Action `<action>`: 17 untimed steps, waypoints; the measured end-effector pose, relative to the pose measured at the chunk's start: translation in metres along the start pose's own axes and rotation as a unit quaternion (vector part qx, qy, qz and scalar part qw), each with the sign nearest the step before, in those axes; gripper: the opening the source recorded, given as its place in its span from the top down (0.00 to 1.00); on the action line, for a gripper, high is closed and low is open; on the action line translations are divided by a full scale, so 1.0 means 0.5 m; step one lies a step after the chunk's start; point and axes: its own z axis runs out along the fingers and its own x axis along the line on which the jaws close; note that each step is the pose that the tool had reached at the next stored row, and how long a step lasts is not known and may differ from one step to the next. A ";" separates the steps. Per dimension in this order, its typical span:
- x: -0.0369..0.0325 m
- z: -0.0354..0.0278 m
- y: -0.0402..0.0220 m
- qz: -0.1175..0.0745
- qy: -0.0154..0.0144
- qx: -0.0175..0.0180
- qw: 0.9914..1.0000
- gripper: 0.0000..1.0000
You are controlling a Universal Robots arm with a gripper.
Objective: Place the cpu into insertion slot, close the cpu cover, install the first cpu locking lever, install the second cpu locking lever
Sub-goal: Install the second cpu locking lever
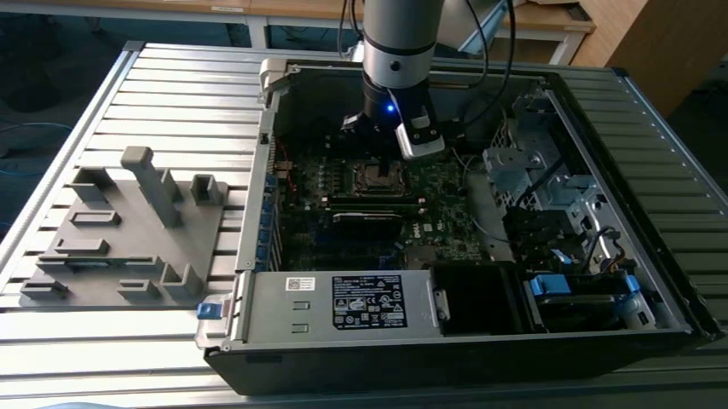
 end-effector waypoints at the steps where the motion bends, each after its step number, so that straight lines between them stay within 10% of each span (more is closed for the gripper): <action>1: -0.001 0.000 -0.003 0.000 0.000 0.000 1.000 0.90; 17: -0.002 -0.001 -0.026 0.000 -0.001 0.000 1.000 0.90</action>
